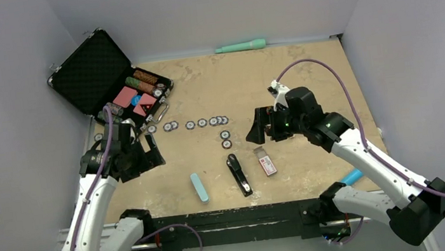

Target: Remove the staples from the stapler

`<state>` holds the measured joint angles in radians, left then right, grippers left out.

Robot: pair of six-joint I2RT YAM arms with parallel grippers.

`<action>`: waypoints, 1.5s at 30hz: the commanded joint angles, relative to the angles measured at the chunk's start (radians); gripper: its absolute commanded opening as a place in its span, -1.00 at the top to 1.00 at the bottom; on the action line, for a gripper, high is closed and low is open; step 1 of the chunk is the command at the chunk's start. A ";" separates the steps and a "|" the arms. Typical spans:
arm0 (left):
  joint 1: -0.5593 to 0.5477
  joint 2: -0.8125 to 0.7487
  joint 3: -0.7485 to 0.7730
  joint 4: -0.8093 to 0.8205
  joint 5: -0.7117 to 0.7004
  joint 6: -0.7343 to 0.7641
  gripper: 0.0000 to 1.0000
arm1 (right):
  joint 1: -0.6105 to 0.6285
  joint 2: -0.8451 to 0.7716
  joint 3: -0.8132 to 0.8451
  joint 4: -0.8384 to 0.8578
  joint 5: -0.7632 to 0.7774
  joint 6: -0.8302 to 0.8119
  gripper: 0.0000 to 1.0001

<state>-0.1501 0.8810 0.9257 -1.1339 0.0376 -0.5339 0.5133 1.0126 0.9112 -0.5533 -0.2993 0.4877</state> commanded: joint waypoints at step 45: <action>-0.077 0.041 0.002 0.023 -0.099 -0.032 -0.90 | 0.596 0.431 0.022 -0.036 0.503 0.244 -0.81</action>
<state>-0.2199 0.9333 0.9226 -1.1168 -0.0387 -0.5434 1.1053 1.4155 0.9443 -0.6399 0.1715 0.7334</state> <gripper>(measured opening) 0.955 0.908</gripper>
